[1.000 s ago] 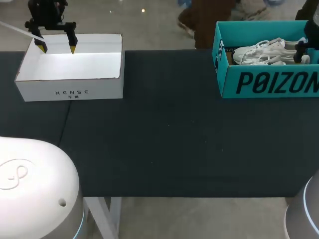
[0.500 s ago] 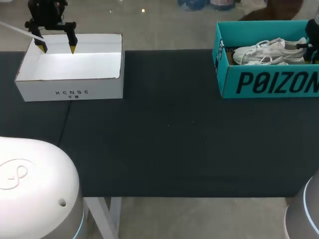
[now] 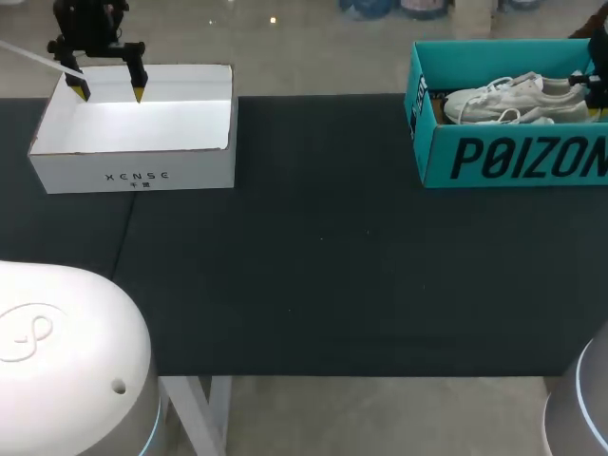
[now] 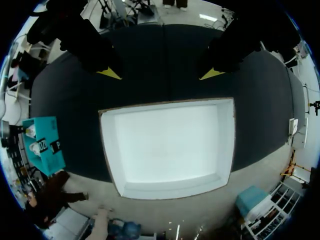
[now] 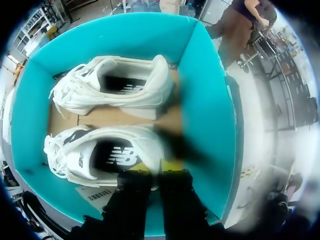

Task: Take the shoe out of the shoebox, open the shoe tongue, remove and reinsert the insole, then place the shoe into the shoebox

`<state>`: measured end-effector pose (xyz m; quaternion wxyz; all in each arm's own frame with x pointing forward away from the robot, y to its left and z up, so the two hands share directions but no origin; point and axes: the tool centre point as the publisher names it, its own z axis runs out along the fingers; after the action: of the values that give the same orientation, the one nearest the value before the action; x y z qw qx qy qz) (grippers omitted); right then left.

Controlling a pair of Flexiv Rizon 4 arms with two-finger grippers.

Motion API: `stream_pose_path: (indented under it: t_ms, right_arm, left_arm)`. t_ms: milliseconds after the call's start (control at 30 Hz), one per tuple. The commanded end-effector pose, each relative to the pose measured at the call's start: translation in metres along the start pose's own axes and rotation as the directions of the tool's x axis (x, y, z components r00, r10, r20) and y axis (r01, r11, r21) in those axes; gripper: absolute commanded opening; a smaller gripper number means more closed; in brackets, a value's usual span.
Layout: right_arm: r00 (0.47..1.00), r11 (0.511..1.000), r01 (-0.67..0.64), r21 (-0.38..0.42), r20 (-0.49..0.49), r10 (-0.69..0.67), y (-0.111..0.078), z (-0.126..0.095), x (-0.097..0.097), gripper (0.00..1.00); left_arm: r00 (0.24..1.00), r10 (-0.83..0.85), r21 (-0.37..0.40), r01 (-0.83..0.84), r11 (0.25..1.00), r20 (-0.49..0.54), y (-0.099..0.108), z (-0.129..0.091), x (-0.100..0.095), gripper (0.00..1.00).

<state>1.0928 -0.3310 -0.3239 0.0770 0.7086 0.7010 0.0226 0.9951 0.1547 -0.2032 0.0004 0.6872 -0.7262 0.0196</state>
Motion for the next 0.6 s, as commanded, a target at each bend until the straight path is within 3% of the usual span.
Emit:
stream_pose_path:
  t_ms: [33,600]
  right_arm:
    - [1.0,1.0,-0.016,0.004,0.021,0.016,0.001,-0.02,0.003,0.0]
    - [0.985,0.983,-0.172,-0.069,0.02,0.174,0.041,-0.088,0.007,0.0]
  left_arm:
    - [1.0,0.0,0.0,0.0,1.0,0.002,0.0,0.0,0.0,1.0]
    - [1.0,0.0,0.0,0.0,1.0,0.002,0.0,0.0,0.0,1.0]
